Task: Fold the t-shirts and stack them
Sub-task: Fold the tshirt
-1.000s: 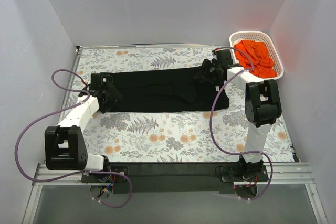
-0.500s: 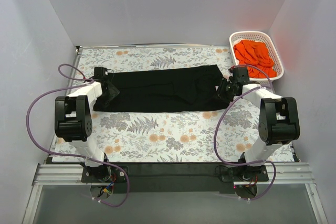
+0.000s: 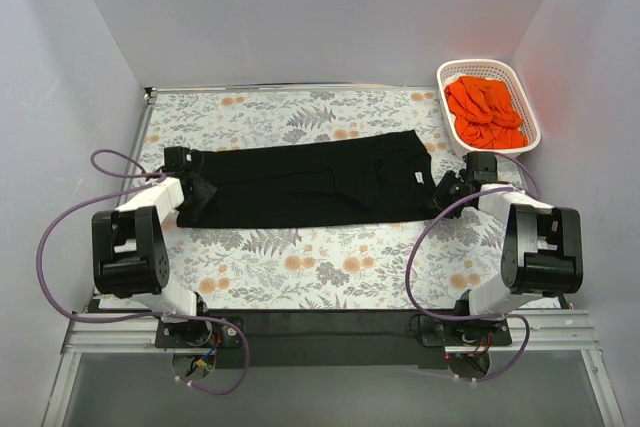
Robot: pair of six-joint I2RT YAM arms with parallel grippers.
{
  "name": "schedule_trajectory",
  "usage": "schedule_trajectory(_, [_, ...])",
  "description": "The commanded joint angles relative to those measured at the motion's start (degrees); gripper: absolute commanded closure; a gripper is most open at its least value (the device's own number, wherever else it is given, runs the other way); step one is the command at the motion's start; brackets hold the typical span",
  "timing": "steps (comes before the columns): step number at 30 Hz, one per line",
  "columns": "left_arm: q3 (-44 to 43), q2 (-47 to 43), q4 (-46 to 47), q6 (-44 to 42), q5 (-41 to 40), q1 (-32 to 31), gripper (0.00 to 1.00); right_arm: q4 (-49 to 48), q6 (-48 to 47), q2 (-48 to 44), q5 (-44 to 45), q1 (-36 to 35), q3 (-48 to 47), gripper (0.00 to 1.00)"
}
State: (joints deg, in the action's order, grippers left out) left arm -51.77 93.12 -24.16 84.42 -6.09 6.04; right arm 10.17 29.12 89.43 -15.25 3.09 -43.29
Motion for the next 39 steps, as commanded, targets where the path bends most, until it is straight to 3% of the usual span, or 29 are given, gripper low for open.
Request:
schedule_trajectory(1, [8.07, -5.74, -10.72, 1.97, -2.44, 1.08, 0.51, 8.8, -1.44, -1.53, 8.39, 2.0, 3.82, 0.67])
schedule_trajectory(5, [10.9, -15.14, -11.96, 0.84, -1.56, 0.99, 0.46, 12.5, -3.63, -6.54, 8.48, 1.83, 3.39, 0.66])
schedule_trajectory(12, [4.06, -24.38, -11.17, -5.84, -0.86, -0.24, 0.29, 12.86, -6.54, -14.45, 2.26, -3.0, -3.64, 0.49])
schedule_trajectory(20, [3.95, -26.67, -7.57, -13.58, 1.43, -1.56, 0.13, -0.05, 5.57, -11.04, -4.79, -13.81, -4.09, 0.4])
schedule_trajectory(27, [5.62, -27.82, -6.42, -15.43, 4.84, -2.26, 0.13, -7.53, 11.91, -2.96, -3.48, -18.12, -3.56, 0.37])
schedule_trajectory(39, [5.71, -26.59, -5.63, -15.25, 6.0, -2.88, 0.12, -9.12, 14.2, 3.55, -4.44, -21.28, -4.78, 0.37])
